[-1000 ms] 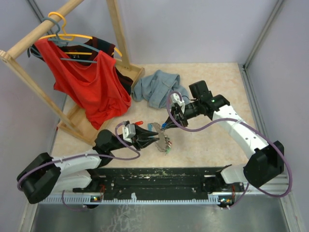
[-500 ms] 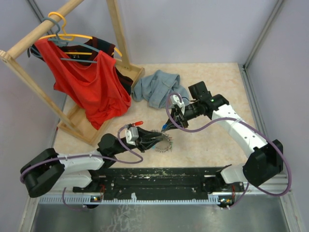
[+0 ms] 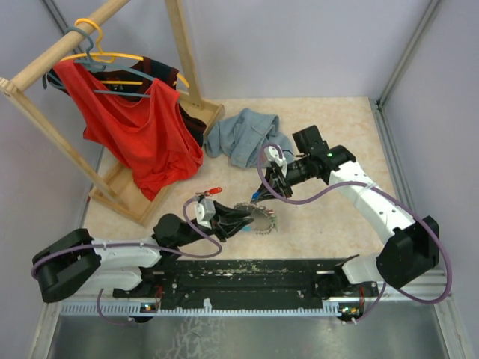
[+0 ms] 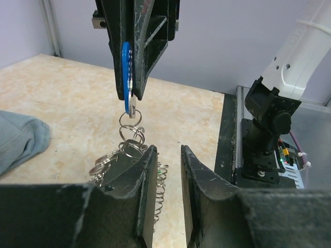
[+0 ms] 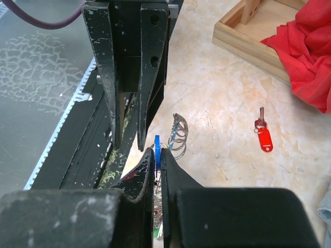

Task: Remove the keys from the keyring

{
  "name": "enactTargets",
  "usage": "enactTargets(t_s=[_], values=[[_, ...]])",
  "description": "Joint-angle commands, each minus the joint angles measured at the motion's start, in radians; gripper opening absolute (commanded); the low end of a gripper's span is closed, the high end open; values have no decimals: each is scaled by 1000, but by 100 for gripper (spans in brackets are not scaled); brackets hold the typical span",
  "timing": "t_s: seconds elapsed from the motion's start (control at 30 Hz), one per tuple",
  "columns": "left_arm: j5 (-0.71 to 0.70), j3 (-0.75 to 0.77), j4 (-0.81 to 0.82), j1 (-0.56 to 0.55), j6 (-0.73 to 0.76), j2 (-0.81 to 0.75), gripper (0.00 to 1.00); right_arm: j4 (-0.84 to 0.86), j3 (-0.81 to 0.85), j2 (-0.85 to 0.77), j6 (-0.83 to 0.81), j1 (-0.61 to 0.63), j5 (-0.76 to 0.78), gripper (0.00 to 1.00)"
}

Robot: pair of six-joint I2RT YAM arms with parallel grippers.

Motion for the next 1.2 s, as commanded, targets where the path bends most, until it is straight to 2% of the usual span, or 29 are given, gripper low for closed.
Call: enactTargets(t_s=[0.0,0.2,0.37,0.77,1.17], values=[[-48,-24,43,-22,-26,-17,31,26,58,-21,-13,-10,-66,0],[-116,-41,57,-62,1,-37,38,28,56,-21,-12,-10,-66,0],[-175,-35,72,-101,62,-11,38,28,56,-22,-11,-10,-69,0],[-270,-44,373,-138,213,181,31,16,62,-32,-19,-16,-73,0],[-349,-37,508,-139,238,291,26,-19,74,-29,-51,-19,-71,0]])
